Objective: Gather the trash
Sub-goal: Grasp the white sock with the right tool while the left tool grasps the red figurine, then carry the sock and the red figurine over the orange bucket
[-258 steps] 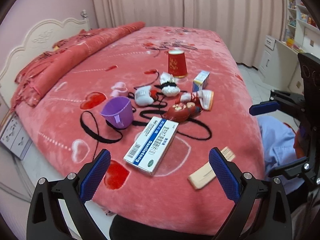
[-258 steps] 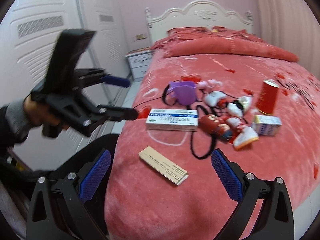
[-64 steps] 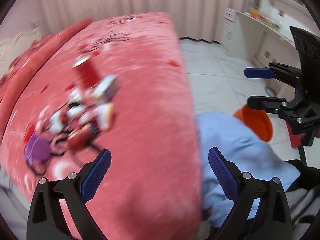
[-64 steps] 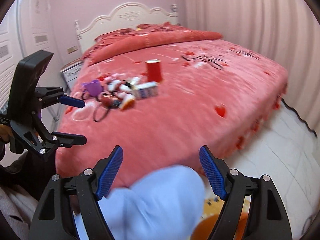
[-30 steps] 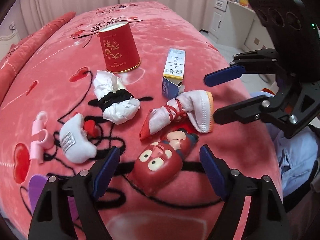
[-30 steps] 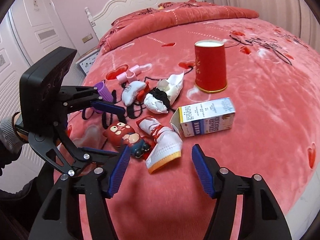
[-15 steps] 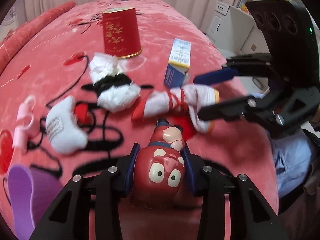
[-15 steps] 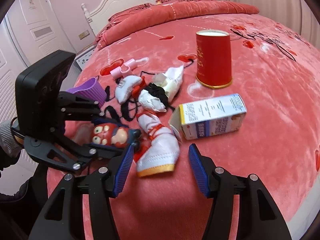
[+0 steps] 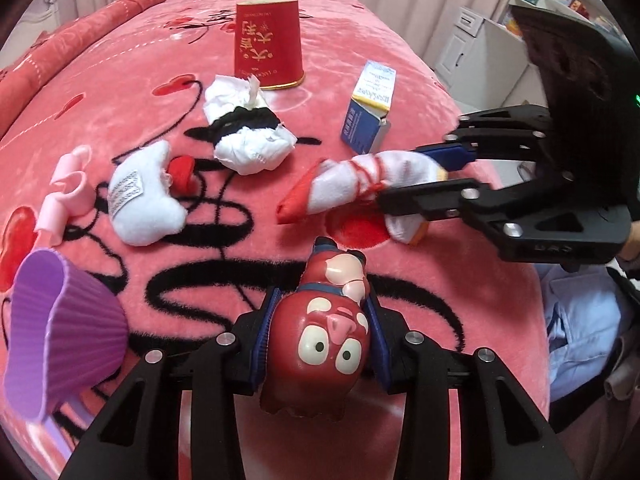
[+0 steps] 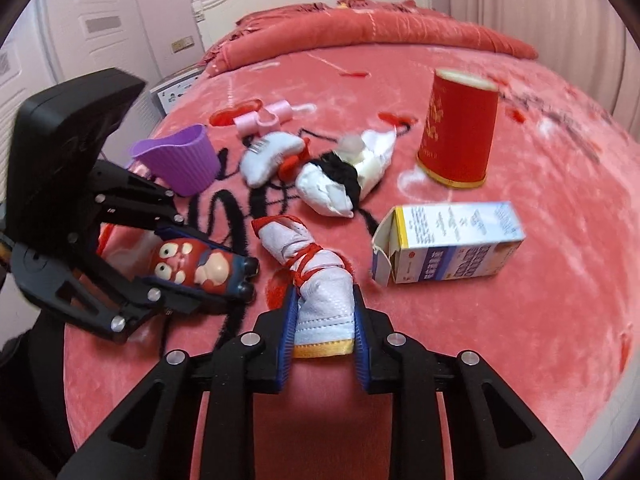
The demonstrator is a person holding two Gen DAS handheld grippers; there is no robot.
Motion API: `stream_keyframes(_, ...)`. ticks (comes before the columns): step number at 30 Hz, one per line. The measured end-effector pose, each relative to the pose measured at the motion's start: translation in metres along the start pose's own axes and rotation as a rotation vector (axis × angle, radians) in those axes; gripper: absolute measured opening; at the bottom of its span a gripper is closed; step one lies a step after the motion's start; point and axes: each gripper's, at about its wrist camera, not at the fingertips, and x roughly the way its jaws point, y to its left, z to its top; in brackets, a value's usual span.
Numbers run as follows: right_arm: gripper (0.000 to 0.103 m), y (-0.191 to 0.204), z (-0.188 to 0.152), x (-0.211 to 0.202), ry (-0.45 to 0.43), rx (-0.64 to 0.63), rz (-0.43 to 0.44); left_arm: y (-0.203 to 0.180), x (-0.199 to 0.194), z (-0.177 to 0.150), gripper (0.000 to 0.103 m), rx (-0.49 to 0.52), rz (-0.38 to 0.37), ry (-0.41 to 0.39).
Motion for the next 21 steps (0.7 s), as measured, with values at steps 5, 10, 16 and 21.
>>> stream_keyframes(5, 0.025, 0.007, -0.004, -0.03, -0.032, -0.036, -0.011, -0.015, -0.015, -0.003, 0.042, -0.007, 0.033, -0.001)
stream_keyframes(10, 0.025, 0.023, -0.015, -0.066, -0.07, -0.089, -0.041, -0.042, -0.044, -0.011, 0.042, -0.012, 0.061, -0.037)
stream_keyframes(16, 0.025, 0.038, -0.041, -0.107, -0.09, -0.115, -0.051, -0.08, -0.068, -0.017, 0.042, 0.025, 0.085, -0.055)
stream_keyframes(21, 0.025, 0.042, -0.072, -0.151, -0.112, -0.119, -0.09, -0.112, -0.076, -0.018, 0.042, 0.051, 0.083, -0.062)
